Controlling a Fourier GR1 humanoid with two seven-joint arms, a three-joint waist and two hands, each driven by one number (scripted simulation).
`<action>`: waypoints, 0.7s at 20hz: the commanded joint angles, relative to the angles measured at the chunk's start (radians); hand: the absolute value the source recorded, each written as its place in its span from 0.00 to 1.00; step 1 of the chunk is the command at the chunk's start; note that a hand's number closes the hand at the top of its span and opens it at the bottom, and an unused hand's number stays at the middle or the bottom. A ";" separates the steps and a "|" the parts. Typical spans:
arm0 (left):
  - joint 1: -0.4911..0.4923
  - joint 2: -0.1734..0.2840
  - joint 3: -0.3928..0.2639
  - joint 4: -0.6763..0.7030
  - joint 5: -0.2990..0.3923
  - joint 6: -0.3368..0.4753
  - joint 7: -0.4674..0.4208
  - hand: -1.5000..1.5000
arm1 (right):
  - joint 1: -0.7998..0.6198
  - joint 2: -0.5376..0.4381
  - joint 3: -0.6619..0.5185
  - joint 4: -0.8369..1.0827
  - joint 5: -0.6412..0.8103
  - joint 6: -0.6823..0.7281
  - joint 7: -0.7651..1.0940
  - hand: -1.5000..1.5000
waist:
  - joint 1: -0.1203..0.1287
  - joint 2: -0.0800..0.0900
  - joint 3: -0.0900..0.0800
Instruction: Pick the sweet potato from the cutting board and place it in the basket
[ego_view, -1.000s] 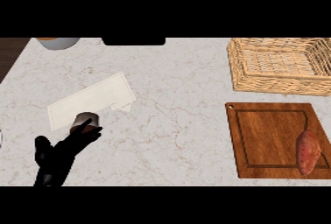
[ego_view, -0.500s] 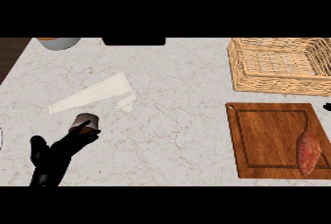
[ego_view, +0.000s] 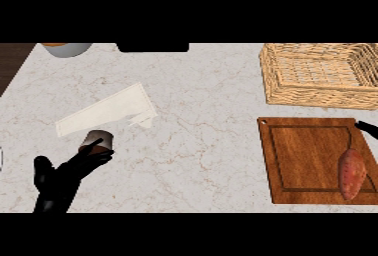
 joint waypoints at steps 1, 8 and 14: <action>0.022 -0.033 -0.024 0.078 -0.048 0.048 0.046 0.50 | -0.038 0.024 0.023 0.086 0.057 -0.030 -0.048 0.00 | 0.006 0.016 -0.012; -0.023 -0.038 -0.001 0.110 -0.050 0.038 0.052 0.50 | -0.050 0.029 0.073 0.059 0.109 0.041 0.046 0.00 | -0.002 0.015 -0.013; 0.033 -0.018 0.013 0.072 -0.048 0.017 0.049 0.50 | -0.073 0.072 0.086 0.155 0.163 -0.015 -0.009 0.00 | 0.003 0.015 -0.012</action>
